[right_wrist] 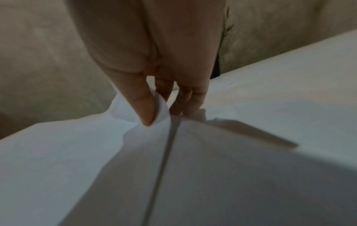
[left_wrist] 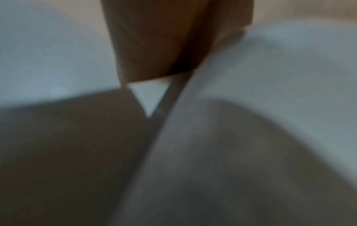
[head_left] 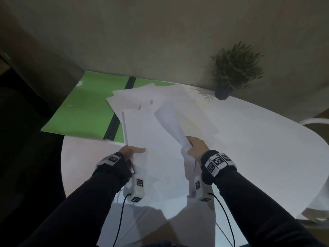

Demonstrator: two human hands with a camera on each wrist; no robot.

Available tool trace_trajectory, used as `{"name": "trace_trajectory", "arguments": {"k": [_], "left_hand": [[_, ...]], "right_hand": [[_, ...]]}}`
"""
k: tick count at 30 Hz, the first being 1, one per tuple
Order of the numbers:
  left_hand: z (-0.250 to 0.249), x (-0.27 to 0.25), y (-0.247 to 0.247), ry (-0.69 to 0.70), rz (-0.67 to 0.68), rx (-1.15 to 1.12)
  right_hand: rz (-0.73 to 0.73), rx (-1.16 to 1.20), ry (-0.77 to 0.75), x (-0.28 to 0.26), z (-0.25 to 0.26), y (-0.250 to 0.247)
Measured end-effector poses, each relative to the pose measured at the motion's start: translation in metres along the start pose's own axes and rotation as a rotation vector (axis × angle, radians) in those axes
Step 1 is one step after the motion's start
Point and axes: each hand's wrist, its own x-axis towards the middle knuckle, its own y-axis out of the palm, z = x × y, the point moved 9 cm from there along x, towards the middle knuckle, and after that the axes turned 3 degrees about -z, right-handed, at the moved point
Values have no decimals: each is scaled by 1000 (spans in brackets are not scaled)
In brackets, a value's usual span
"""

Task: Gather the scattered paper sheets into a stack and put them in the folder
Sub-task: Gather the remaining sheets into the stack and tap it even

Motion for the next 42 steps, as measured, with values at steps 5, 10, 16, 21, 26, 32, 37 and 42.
{"name": "trace_trajectory", "arguments": {"k": [5, 10, 16, 21, 26, 32, 37, 42], "left_hand": [[1, -8, 7, 15, 176, 15], [2, 6, 2, -13, 95, -43], [4, 19, -18, -29, -233, 89], [-5, 34, -23, -13, -306, -3], [-8, 41, -28, 24, -352, 10], [0, 40, -29, -6, -317, -46], [-4, 40, -29, -3, -309, -34], [-3, 43, -33, -15, -323, 20]], "right_hand": [[10, -36, 13, 17, -2, -25], [104, -114, -34, 23, 12, -19], [99, 312, 156, 44, -6, -28], [-189, -44, 355, 69, -57, -86], [-170, -27, 460, 69, -61, -72], [-169, -256, 502, 70, -60, -78], [-200, -150, 484, 75, -59, -82], [-177, 4, 454, 75, -57, -88]]}}
